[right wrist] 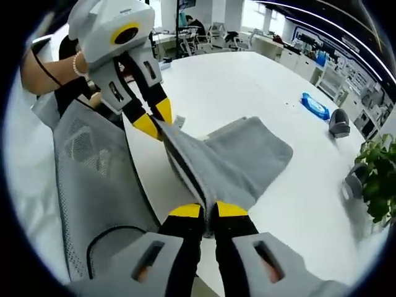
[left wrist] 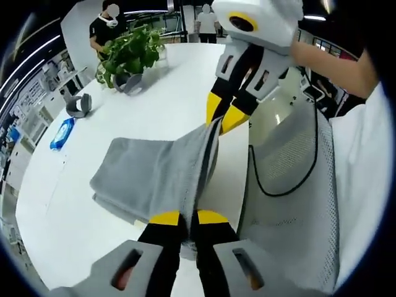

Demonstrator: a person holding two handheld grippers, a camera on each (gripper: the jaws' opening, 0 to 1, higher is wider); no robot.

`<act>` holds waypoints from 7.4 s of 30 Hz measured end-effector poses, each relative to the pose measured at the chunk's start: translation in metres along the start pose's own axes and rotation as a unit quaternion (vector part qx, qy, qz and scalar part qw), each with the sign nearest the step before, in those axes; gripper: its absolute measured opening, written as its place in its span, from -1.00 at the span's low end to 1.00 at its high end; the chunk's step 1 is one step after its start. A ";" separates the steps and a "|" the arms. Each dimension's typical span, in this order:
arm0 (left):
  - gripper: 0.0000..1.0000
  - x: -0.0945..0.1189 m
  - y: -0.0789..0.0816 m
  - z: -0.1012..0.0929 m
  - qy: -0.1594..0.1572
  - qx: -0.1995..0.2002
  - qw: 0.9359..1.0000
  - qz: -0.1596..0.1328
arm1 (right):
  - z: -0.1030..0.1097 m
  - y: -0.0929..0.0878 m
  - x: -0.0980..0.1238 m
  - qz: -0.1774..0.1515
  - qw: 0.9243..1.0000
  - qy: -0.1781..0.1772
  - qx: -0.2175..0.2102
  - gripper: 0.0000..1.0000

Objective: Fold the towel on the table until its edges align and the towel forms a compact rectangular stack.

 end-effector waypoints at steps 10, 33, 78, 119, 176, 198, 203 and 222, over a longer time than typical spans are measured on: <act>-0.86 0.004 0.019 0.025 0.011 0.003 1.000 -0.009 | -0.019 0.013 0.002 -0.009 1.000 -0.011 -0.007 -0.92; -0.85 -0.020 0.033 0.118 0.062 0.068 0.996 -0.010 | -0.093 0.053 -0.032 -0.012 0.998 -0.056 -0.005 -0.91; -0.73 -0.145 -0.044 0.211 0.127 0.196 0.972 0.000 | -0.190 -0.005 -0.177 0.071 0.993 -0.076 -0.062 -0.87; 0.39 0.032 -0.046 0.083 0.249 0.259 0.892 -0.275 | -0.072 0.027 -0.029 -0.259 0.942 -0.142 -0.160 0.27; 0.91 0.025 -0.080 0.063 0.289 0.274 0.883 -0.247 | -0.052 -0.013 -0.034 -0.236 0.938 -0.172 -0.185 0.62; 0.87 0.023 -0.090 0.067 0.299 0.285 0.879 -0.239 | -0.059 -0.018 -0.026 -0.246 0.929 -0.187 -0.206 0.56; 0.86 0.023 -0.091 0.068 0.302 0.282 0.880 -0.235 | -0.060 -0.017 -0.026 -0.249 0.929 -0.187 -0.201 0.55; 0.85 0.028 -0.090 0.072 0.314 0.287 0.871 -0.247 | -0.058 -0.020 -0.027 -0.238 0.933 -0.185 -0.195 0.54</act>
Point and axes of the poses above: the point that each gripper's makers call its tool centre point, and the gripper's own axes: x roughly backward along the fingers, z roughly to its left, y roughly out of its top, the point moved 4 cm from there along x, roughly backward along the fingers, and after that the axes turned 9 degrees about -z, right-handed, at the moved point
